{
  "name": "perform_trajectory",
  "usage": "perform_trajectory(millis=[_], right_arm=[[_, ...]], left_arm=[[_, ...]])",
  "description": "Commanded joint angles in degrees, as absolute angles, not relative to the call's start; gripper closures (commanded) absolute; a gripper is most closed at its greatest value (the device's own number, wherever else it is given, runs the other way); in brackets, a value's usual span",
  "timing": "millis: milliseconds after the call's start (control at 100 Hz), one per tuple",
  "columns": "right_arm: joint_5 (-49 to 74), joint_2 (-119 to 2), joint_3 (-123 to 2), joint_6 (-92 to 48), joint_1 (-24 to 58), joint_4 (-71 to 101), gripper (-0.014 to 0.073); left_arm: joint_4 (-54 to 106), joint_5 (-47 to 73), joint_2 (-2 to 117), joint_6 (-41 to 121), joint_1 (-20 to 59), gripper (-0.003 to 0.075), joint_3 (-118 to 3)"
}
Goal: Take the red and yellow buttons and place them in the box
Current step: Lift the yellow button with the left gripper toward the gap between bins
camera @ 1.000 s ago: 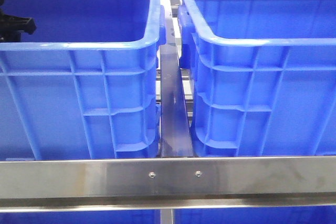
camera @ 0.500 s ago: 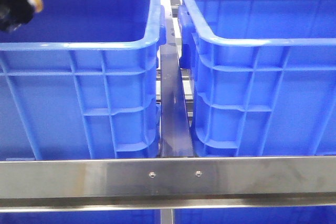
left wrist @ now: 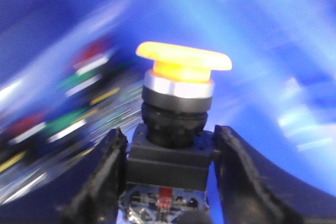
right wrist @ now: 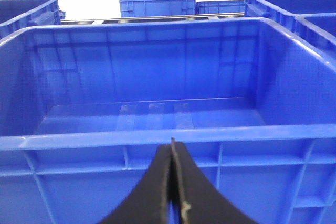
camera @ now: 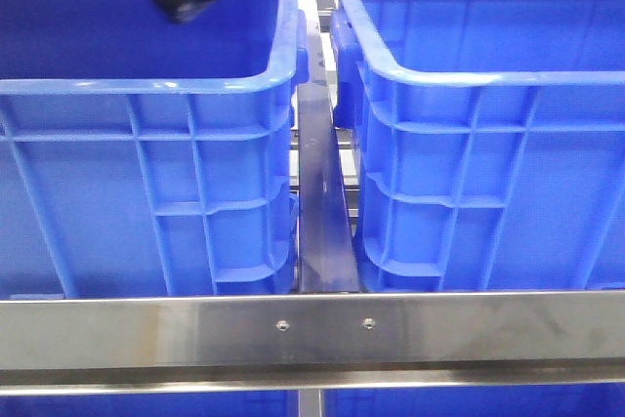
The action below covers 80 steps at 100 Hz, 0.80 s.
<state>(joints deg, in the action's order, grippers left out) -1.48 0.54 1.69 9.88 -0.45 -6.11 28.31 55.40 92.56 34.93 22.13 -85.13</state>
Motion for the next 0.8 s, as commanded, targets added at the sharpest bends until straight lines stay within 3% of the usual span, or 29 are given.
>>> perform_trajectory(millis=[0,340,790], right_arm=[[-5.44,1.93,0.73,9.88,-0.46,-6.81,0.0664],[-5.44,1.93,0.73,9.88,-0.46,-6.81,0.0664],[-5.44,1.93,0.73,9.88,-0.46,-6.81,0.0664]], left_arm=[[35.78,53.48,89.72,37.24,24.46,0.0552,-86.86],[41.33,54.38,90.04,37.34,30.85,0.0552,-86.86],[41.44,54.38,90.26,37.34,31.02,0.0552,-86.86]])
